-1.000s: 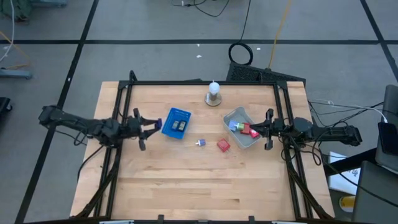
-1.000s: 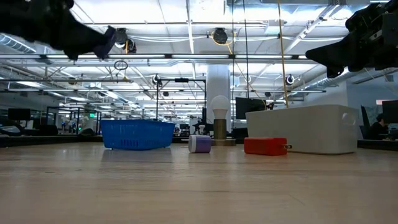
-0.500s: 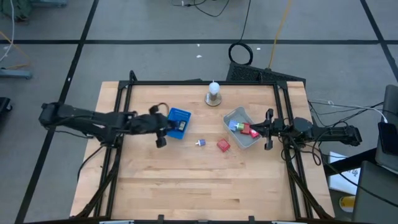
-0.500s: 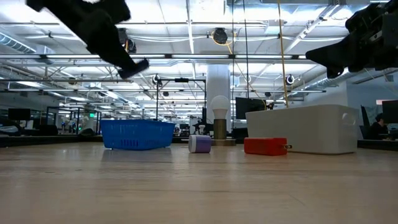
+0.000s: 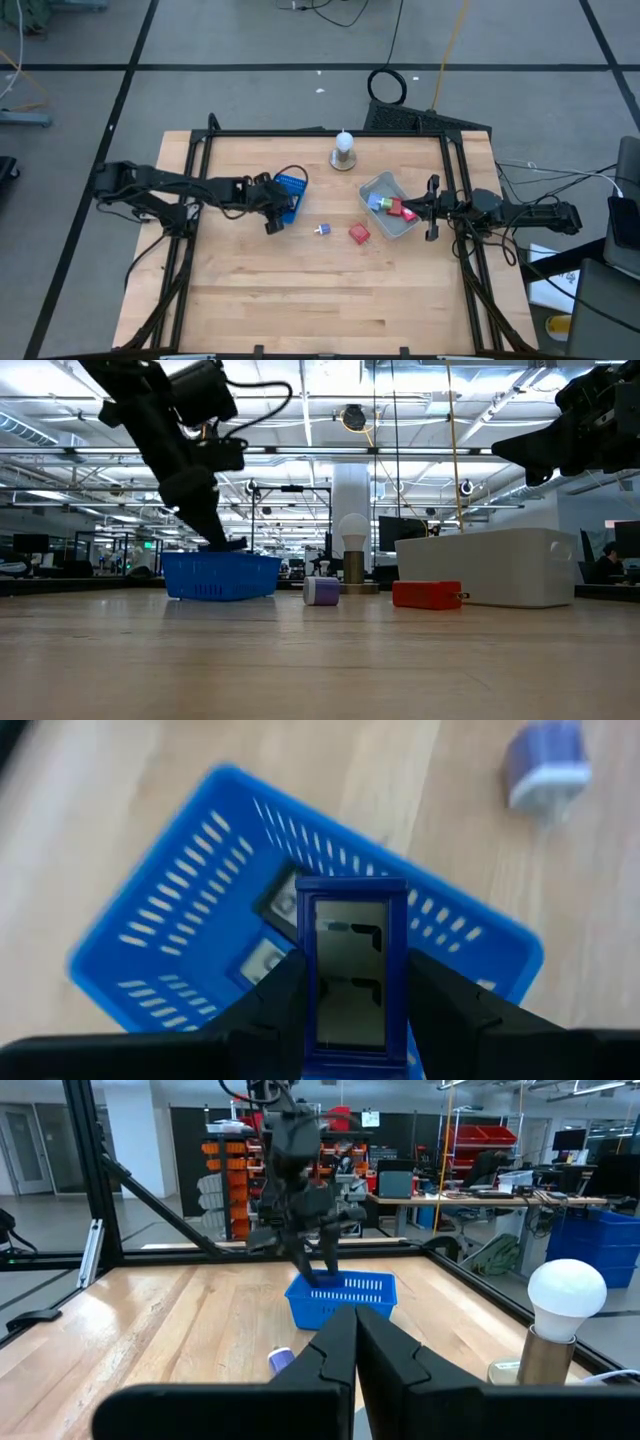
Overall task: Pick & Place Office items
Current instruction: Put the dark blue timer into the blue bin
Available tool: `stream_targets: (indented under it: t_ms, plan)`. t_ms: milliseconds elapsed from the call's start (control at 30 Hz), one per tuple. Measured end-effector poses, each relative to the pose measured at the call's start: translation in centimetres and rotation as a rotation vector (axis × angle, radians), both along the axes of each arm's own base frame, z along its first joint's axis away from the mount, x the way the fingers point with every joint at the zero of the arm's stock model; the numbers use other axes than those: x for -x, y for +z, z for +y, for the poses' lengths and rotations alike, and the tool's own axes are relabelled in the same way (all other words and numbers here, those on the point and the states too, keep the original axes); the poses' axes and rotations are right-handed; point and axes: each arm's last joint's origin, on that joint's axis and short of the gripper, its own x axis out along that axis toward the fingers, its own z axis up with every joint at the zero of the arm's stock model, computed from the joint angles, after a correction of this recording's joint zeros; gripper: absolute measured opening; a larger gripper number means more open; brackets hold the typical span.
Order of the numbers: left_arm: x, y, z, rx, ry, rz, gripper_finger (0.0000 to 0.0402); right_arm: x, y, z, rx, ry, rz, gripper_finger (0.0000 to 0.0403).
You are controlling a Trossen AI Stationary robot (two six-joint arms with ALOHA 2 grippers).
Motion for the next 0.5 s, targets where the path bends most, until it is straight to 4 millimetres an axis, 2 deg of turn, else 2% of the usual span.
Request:
stream_targets:
  t_ms: [200, 500]
  plan:
    - [-0.5, -1.9, 0.2, 0.003, -0.02, 0.081, 0.0133, 0.0, 0.0, 0.0, 0.0, 0.0, 0.0, 0.0]
    - [-0.7, -2.4, 0.2, -0.001, -0.045, 0.097, 0.0133, 0.0, 0.0, 0.0, 0.002, 0.0, 0.0, 0.0]
